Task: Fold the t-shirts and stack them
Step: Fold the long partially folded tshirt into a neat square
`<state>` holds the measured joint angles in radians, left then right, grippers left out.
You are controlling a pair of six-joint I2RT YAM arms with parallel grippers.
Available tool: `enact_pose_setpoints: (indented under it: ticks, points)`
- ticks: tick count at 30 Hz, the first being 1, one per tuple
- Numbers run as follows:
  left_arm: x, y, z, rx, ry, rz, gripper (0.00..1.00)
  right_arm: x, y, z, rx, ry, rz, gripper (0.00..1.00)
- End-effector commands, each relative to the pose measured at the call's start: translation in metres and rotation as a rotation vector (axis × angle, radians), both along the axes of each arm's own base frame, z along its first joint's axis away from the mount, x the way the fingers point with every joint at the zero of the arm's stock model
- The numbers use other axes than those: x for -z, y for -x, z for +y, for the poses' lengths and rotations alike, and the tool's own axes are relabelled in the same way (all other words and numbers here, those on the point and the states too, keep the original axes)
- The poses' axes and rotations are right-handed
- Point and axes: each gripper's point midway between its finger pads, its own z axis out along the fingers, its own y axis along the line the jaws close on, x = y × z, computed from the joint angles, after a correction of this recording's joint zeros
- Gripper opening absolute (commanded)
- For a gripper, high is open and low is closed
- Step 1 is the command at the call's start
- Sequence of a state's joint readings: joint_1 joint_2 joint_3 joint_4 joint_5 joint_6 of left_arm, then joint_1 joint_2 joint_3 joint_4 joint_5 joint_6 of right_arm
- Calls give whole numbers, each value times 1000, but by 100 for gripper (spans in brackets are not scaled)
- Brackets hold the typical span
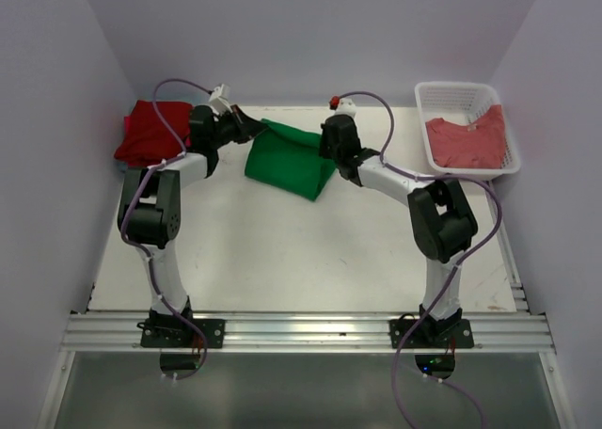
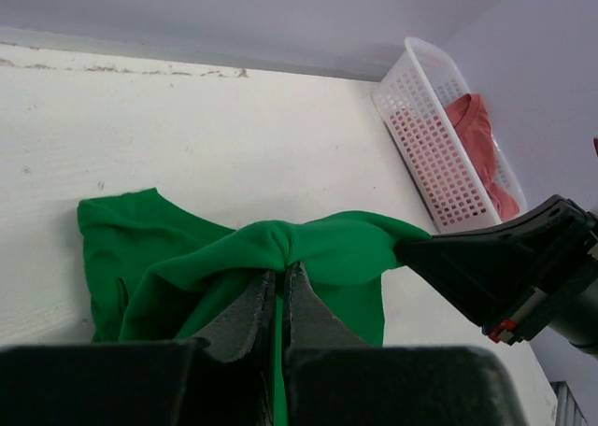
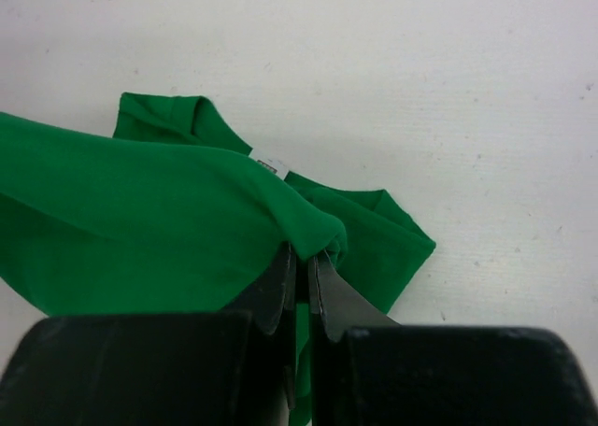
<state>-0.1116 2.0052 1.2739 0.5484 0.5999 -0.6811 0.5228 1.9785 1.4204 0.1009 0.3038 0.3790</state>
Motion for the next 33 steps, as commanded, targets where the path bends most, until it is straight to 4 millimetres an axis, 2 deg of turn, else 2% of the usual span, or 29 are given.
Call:
enact_pose_setpoints:
  ticks: [1,3,4,5,8,9,10,11,12,13,15,21,24,26,27,32,33]
  points:
    - [-36,-25,4,0,18,-146,0,-45,-10,-16,62,4,-119,0]
    - [-33,-31,2,10,26,-138,0,-50,-7,-18,66,2,-125,0]
    - [-42,-38,0,19,33,-161,0,-52,-5,-17,66,1,-131,0]
    - [-27,-45,-3,30,41,-130,1,-55,-4,-17,70,0,-137,0]
    - [-15,-65,-15,87,63,-109,3,-58,0,-15,77,7,-145,0]
    - [-7,-68,-21,118,68,-78,3,-57,0,-13,77,9,-141,0]
    - [0,-81,-27,138,71,-79,4,-54,1,-12,76,12,-135,0]
    - [4,-85,-31,150,75,-70,4,-52,1,-12,78,13,-130,0]
    - [-3,-90,-36,167,77,-86,4,-49,0,-10,78,17,-124,0]
    - [15,-93,-41,175,76,-59,5,-44,0,-8,77,26,-113,0]
    - [18,-96,-47,187,80,-59,5,-38,-1,-5,74,36,-105,0]
    - [44,-93,-56,208,78,-5,6,-27,-2,-1,65,34,-74,0]
    - [73,-90,-62,237,76,57,7,-21,0,3,57,29,-59,0]
    - [85,-88,-66,234,70,93,7,-17,1,5,53,31,-46,0]
    - [95,-84,-66,231,72,124,6,-14,2,7,50,34,-39,0]
    - [119,-68,-71,205,36,195,2,11,2,12,39,58,39,0]
    - [123,-58,-75,204,25,215,2,14,2,12,43,48,41,0]
